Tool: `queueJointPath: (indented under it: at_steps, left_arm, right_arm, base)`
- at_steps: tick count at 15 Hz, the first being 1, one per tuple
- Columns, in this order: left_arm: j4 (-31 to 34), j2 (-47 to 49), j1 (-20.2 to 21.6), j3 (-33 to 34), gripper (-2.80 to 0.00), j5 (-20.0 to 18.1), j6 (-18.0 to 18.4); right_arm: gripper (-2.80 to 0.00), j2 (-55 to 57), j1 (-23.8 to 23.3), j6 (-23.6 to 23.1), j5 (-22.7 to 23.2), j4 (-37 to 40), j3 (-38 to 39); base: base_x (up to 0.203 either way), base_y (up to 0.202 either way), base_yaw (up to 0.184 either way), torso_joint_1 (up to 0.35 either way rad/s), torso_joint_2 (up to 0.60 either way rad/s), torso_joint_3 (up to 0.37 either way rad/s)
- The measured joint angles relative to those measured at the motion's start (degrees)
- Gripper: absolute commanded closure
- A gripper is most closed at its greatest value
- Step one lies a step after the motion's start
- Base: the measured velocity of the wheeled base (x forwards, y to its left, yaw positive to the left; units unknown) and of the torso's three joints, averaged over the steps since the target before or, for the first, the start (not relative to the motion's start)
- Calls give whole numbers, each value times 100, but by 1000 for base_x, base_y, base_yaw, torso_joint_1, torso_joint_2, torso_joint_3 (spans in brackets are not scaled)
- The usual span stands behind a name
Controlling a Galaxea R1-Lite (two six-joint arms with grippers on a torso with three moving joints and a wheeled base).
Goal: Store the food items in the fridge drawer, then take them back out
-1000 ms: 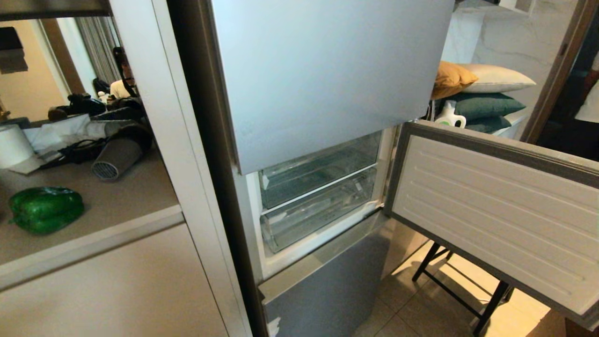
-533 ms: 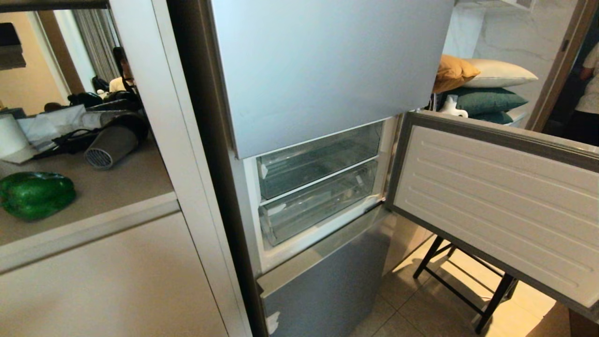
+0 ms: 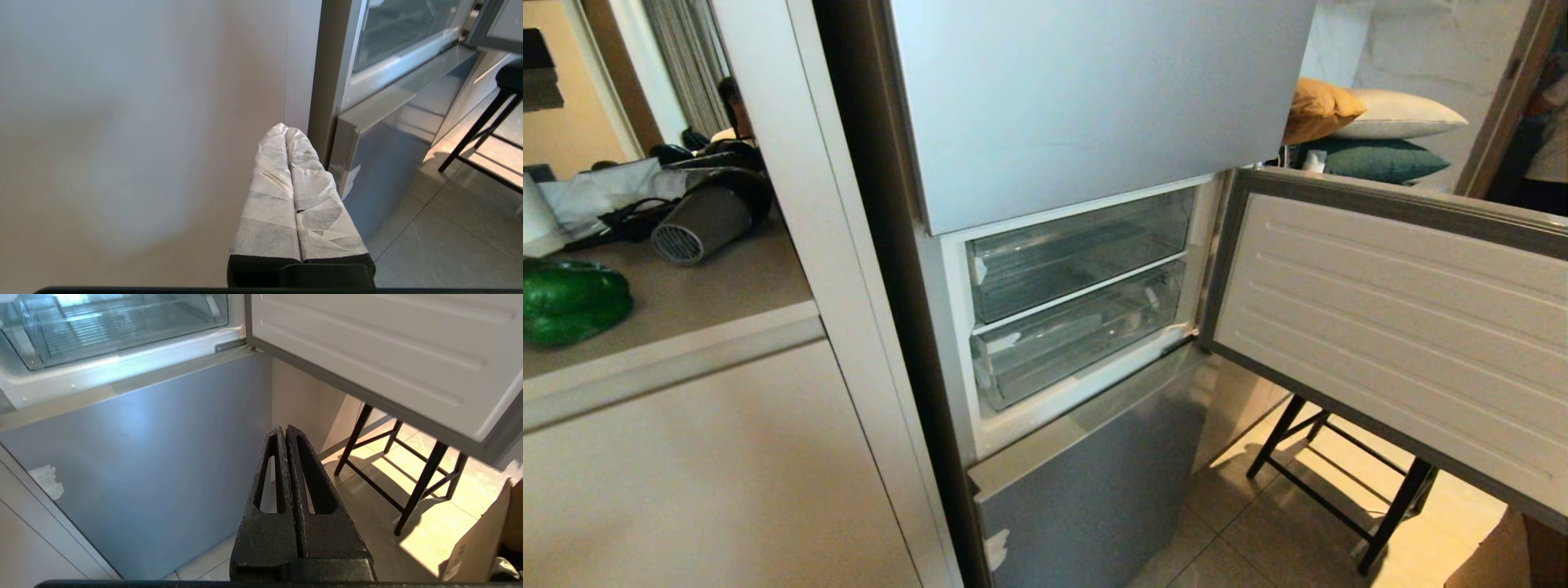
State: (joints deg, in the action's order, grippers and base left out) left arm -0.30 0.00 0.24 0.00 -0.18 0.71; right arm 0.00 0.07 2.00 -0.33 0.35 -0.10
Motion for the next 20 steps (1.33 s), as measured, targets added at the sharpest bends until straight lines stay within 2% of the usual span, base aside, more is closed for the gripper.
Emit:
queueJointPath:
  at_steps: [12,20]
  left_arm:
    - [0,0,0,0,0,0,0]
    - [-1,0,0,0,0,1,-1]
  right_arm:
    - [0,0,0,0,0,-2,0]
    - [0,0,0,11,0,-2,0]
  base:
    - [0,0,0,-173,506,325]
    - [0,0,0,-19,63,45]
